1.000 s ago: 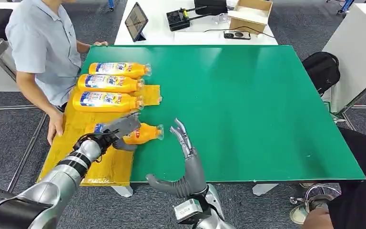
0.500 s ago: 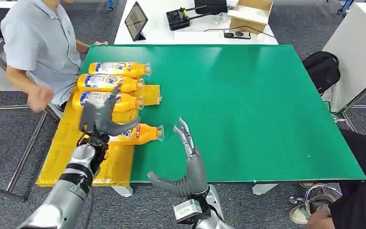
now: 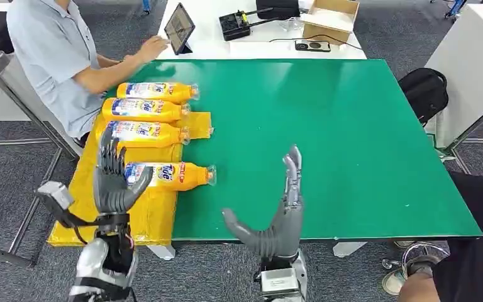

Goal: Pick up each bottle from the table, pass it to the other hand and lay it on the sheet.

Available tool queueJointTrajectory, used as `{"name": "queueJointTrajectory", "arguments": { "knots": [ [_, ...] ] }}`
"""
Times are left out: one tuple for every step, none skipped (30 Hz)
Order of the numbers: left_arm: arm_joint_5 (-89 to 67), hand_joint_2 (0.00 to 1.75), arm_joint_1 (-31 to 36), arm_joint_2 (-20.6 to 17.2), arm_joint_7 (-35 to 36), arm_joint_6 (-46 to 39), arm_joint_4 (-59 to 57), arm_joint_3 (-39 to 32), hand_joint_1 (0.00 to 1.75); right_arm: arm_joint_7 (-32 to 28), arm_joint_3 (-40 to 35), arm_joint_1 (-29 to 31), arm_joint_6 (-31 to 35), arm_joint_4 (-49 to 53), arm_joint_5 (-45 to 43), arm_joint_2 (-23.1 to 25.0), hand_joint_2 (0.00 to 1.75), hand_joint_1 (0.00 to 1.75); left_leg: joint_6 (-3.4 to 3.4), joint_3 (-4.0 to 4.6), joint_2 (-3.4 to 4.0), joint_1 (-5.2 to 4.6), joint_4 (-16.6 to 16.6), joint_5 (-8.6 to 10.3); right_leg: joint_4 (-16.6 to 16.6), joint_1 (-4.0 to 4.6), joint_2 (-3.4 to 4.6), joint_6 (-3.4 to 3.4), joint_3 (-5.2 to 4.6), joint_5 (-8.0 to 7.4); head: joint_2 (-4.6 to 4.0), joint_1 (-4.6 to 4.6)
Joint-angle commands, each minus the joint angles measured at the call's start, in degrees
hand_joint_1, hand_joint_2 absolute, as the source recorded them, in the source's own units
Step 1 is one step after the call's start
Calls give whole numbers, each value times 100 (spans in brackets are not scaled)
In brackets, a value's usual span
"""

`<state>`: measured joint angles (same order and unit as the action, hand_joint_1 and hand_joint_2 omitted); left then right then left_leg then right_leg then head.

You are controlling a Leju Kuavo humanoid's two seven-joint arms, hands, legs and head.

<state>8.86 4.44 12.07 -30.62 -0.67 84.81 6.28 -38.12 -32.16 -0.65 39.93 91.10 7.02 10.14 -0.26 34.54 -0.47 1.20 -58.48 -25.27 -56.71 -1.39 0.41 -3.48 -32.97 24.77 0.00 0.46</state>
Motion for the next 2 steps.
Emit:
{"name": "queueJointTrajectory", "arguments": {
  "knots": [
    [-1065,175,-1320,-61,-216,-853,687,314,0,-188,1293,-316,-781,-932,-833,307,0,0,8,-32,10,2,17,-8,20,6,3,16,31,3,0,2],
    [-1018,175,-1479,-76,-338,-969,733,348,0,-188,1409,-286,-622,-1058,-806,399,0,0,6,-31,16,0,17,-7,18,4,11,13,28,1,0,0]
  ]
}}
